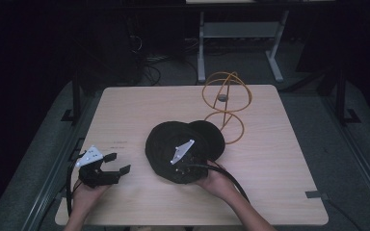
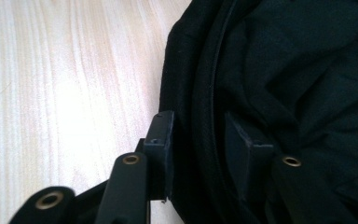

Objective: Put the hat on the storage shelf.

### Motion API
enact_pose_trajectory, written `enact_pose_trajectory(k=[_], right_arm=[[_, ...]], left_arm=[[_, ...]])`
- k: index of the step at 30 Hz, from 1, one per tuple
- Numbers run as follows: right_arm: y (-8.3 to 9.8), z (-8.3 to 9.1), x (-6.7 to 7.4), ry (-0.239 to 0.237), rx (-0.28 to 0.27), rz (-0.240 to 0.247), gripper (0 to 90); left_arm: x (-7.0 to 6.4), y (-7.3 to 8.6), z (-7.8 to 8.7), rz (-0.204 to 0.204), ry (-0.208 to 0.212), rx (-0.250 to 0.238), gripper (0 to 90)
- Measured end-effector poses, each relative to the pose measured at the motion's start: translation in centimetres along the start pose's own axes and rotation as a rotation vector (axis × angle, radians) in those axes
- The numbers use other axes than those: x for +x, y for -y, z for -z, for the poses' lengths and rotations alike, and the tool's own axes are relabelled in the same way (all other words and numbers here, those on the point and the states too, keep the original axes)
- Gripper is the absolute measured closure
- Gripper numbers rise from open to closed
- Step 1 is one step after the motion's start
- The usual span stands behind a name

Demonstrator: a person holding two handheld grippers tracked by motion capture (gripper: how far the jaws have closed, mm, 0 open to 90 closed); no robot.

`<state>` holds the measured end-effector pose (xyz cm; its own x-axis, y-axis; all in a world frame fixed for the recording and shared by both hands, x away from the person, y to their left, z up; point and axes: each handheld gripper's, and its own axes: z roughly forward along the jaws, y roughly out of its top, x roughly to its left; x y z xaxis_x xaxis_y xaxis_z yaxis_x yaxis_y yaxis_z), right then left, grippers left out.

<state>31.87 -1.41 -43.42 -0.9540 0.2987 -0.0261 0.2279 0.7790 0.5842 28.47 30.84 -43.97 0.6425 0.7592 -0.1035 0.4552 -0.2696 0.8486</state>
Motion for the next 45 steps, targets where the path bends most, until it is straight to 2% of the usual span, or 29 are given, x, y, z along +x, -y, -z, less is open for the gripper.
enact_pose_trajectory(k=[6, 10, 16, 17, 20, 22, 24, 25, 26, 27, 28, 29, 31, 33, 38, 45], right_arm=[[0.0, -0.4, 0.0, -0.015, 0.005, -0.007, 69.5], [0.0, -0.4, 0.0, -0.014, 0.015, 0.010, 75.6], [-0.1, 0.6, 0.4, -0.021, 0.011, 0.052, 77.4], [-0.2, 1.3, 0.5, -0.018, -0.012, 0.065, 77.3], [-0.3, 2.1, 0.6, -0.024, -0.031, 0.065, 77.1], [-0.4, 3.7, 0.5, -0.038, -0.076, 0.050, 76.8], [-0.4, 4.3, 0.4, -0.037, -0.093, 0.052, 76.8], [-0.4, 4.9, 0.3, -0.043, -0.107, 0.040, 76.6], [-0.4, 6.2, -0.1, -0.049, -0.145, 0.038, 76.2], [-0.4, 6.7, 0.0, -0.057, -0.154, 0.017, 76.0], [-0.4, 6.7, 0.0, -0.057, -0.154, 0.017, 76.0], [-0.4, 7.8, -0.3, -0.063, -0.179, 0.014, 75.5], [-0.3, 8.4, -0.4, -0.067, -0.191, 0.013, 75.4], [-0.1, 9.7, -0.8, -0.090, -0.238, -0.003, 75.4], [0.4, 11.1, -1.0, -0.088, -0.258, 0.001, 75.5], [0.7, 13.2, -1.4, -0.090, -0.307, -0.013, 75.6]], left_arm=[[0.0, 0.0, -0.1, -0.010, 0.006, 0.003, 20.6], [-0.1, 0.0, -0.1, -0.011, 0.006, 0.004, 20.6], [-0.1, 0.0, -0.2, -0.010, 0.012, 0.006, 20.6], [-0.1, -0.1, -0.2, -0.015, 0.014, 0.005, 20.6], [-0.4, -0.1, -0.2, -0.006, 0.020, -0.005, 20.6], [-0.8, -0.3, -0.3, -0.014, 0.031, -0.015, 20.6], [-0.9, -0.4, -0.3, -0.016, 0.035, -0.014, 20.6], [-1.1, -0.5, -0.4, -0.016, 0.041, -0.013, 20.6], [-1.3, -0.6, -0.5, -0.020, 0.050, -0.015, 20.6], [-1.4, -0.7, -0.6, -0.024, 0.055, -0.013, 20.6], [-1.7, -0.7, -0.7, -0.028, 0.065, -0.015, 20.6], [-1.9, -0.9, -0.8, -0.039, 0.073, -0.012, 20.5], [-2.6, -1.2, -1.0, -0.055, 0.091, -0.016, 20.5], [-3.1, -1.5, -1.1, -0.064, 0.109, -0.022, 20.5], [-4.3, -2.5, -1.8, -0.074, 0.155, -0.048, 20.5], [-5.4, -4.1, -2.5, -0.103, 0.194, -0.069, 20.4]])
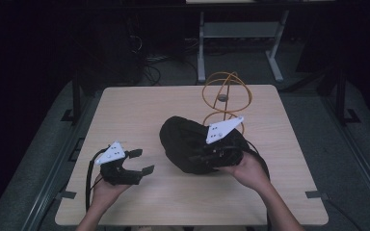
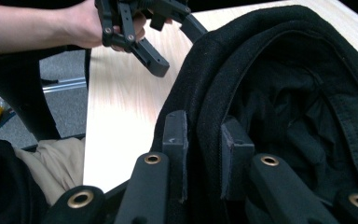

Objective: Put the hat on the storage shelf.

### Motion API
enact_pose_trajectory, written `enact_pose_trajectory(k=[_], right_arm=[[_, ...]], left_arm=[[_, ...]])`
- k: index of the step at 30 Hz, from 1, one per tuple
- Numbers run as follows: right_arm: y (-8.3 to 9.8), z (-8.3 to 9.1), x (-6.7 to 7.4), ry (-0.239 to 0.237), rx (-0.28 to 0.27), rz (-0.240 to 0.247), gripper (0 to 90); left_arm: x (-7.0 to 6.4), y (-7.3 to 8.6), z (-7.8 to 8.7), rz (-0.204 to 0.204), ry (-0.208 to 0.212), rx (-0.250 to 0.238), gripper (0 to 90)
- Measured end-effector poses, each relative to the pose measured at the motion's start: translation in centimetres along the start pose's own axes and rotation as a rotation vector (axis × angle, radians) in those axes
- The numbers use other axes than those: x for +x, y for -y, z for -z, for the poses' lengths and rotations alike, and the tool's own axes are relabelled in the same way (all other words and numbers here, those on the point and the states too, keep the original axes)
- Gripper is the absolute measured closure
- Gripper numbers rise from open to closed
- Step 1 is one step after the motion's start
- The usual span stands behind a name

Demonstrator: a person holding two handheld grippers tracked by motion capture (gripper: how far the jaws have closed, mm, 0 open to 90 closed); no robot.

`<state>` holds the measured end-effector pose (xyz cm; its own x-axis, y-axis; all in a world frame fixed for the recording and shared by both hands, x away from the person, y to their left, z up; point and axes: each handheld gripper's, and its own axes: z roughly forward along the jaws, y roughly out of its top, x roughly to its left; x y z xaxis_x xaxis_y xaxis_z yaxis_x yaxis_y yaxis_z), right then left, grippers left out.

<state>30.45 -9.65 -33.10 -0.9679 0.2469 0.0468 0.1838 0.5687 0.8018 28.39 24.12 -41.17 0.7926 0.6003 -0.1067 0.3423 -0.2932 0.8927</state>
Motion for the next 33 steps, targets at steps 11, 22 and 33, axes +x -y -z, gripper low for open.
enact_pose_trajectory(k=[11, 22, 33], right_arm=[[-0.3, 1.4, 0.2, -0.015, -0.017, 0.020, 75.7], [-1.1, 2.8, 1.1, -0.031, -0.036, 0.048, 75.7], [-1.7, 2.9, 1.6, -0.095, -0.039, 0.085, 75.8]], left_arm=[[-0.3, -2.7, -1.5, -0.036, 0.024, -0.020, 19.4], [-0.1, -4.5, -3.4, -0.072, 0.065, -0.033, 18.2], [0.8, -5.6, -4.3, -0.113, 0.157, -0.064, 25.5]])
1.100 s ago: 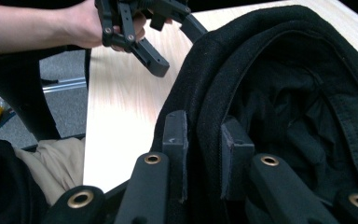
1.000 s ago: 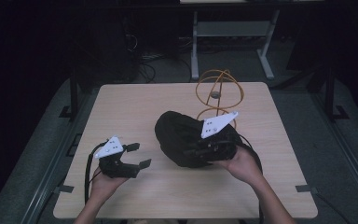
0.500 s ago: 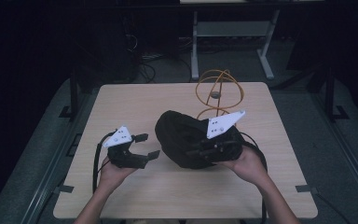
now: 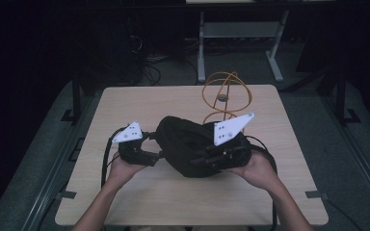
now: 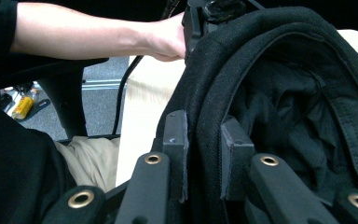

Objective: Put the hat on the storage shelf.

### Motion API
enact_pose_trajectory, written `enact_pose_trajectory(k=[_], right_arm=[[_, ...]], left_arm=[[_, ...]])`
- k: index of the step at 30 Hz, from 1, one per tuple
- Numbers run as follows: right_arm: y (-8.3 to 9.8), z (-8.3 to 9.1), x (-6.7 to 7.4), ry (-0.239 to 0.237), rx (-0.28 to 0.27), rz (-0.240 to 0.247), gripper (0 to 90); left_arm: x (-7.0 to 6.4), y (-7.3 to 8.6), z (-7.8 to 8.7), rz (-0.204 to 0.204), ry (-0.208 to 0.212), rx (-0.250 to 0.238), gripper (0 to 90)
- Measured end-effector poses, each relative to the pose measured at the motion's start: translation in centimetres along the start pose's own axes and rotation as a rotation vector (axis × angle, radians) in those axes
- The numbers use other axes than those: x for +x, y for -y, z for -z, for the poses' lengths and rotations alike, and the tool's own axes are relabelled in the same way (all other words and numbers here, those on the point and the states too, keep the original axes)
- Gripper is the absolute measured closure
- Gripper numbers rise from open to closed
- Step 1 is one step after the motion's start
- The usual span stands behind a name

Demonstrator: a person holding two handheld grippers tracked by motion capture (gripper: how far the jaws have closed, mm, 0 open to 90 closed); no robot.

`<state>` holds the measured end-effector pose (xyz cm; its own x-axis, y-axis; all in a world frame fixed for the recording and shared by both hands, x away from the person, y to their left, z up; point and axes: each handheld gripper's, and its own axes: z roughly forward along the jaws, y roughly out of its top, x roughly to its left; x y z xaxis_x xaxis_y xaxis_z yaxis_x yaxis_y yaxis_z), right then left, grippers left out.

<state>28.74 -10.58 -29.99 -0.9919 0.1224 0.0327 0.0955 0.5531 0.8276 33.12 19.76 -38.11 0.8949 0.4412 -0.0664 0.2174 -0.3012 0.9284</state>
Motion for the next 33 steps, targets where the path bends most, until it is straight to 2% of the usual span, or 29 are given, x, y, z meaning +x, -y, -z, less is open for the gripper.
enact_pose_trajectory(k=[2, 3, 4, 8, 11, 13, 19, 24, 25, 30, 33], right_arm=[[0.0, 0.0, -0.1, -0.003, 0.000, -0.001, 76.3], [0.1, 0.0, -0.2, -0.011, -0.003, -0.001, 76.8], [0.1, 0.0, -0.2, -0.011, -0.003, -0.001, 76.8], [0.2, 0.0, -0.3, -0.021, -0.006, -0.005, 77.5], [0.4, 0.0, -0.4, -0.030, -0.017, -0.009, 77.7], [0.6, 0.1, -0.5, -0.037, -0.031, -0.015, 77.8], [1.6, 0.4, -0.9, -0.048, -0.064, -0.043, 77.6], [2.3, 0.6, -1.2, -0.050, -0.083, -0.065, 76.5], [2.7, 0.6, -1.4, -0.050, -0.101, -0.072, 76.1], [3.1, 0.7, -1.7, -0.052, -0.125, -0.090, 74.2], [3.4, 0.8, -1.9, -0.050, -0.135, -0.103, 71.7]], left_arm=[[0.3, -0.1, 0.1, 0.028, 0.030, -0.020, 37.3], [0.4, -0.1, 0.2, 0.032, 0.038, -0.031, 47.0], [0.4, 0.0, 0.2, 0.038, 0.047, -0.043, 47.0], [0.4, -0.1, 0.1, 0.025, 0.039, -0.058, 68.2], [0.2, -0.4, 0.1, 0.001, 0.025, -0.052, 75.3], [0.2, -0.6, 0.2, 0.003, 0.024, -0.053, 80.0], [0.1, -1.2, 0.7, -0.006, 0.004, -0.035, 86.6], [-0.2, -1.9, 1.3, -0.023, -0.022, -0.018, 86.9], [-0.3, -2.2, 1.6, -0.027, -0.027, -0.016, 87.0], [-0.4, -2.9, 2.1, -0.030, -0.036, -0.022, 87.0], [-0.4, -4.0, 2.6, -0.043, -0.039, -0.018, 87.1]])
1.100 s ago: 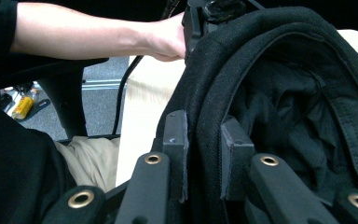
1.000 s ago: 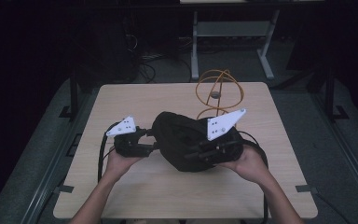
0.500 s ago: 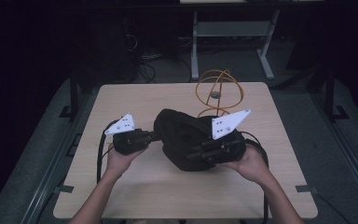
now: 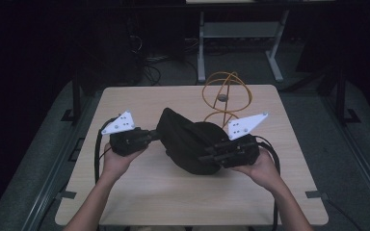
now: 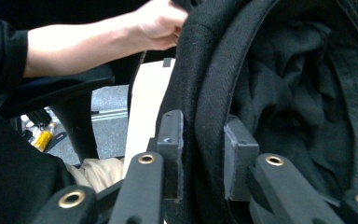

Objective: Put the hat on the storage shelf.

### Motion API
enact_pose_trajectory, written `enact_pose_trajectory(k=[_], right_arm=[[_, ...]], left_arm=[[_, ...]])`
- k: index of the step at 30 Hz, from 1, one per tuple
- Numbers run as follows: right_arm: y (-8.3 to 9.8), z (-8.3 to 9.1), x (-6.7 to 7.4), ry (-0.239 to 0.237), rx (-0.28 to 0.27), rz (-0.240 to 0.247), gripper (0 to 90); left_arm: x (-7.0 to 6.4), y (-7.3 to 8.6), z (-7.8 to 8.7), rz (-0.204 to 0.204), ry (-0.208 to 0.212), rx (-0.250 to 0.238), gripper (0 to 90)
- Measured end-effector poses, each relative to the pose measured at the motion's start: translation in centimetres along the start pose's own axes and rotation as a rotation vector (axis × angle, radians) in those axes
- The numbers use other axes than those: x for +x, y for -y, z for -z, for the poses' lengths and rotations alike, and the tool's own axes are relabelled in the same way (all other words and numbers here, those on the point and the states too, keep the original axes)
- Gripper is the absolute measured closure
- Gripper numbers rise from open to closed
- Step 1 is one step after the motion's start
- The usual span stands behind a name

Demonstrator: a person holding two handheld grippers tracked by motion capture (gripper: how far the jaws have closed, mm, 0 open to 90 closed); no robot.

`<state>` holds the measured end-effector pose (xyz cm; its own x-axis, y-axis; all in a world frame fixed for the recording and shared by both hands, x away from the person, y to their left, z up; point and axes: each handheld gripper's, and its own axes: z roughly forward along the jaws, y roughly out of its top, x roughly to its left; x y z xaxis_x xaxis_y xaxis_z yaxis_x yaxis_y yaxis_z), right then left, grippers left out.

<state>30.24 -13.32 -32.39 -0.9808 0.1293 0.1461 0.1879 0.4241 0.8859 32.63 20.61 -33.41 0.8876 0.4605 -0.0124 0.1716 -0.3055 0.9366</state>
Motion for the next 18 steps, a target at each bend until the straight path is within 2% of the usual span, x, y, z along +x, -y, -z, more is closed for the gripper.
enact_pose_trajectory(k=[5, 10, 11, 15, 18], right_arm=[[0.3, -0.1, -0.2, 0.014, -0.001, -0.015, 68.1], [0.3, -0.5, -0.2, 0.005, 0.005, -0.010, 66.9], [0.3, -0.6, -0.2, 0.008, 0.001, -0.009, 64.7], [0.5, -0.6, -0.2, 0.023, -0.020, -0.013, 56.3], [1.3, -0.1, -0.6, 0.071, -0.031, -0.061, 44.9]], left_arm=[[-0.1, -1.5, 0.5, -0.007, -0.006, -0.009, 87.4], [0.1, -3.5, 1.5, -0.005, 0.032, -0.057, 87.4], [0.0, -4.3, 1.8, -0.019, 0.033, -0.055, 87.4], [-0.3, -5.1, 1.9, -0.042, 0.026, -0.039, 87.4], [-0.4, -5.4, 2.0, -0.052, 0.017, -0.024, 87.5]])
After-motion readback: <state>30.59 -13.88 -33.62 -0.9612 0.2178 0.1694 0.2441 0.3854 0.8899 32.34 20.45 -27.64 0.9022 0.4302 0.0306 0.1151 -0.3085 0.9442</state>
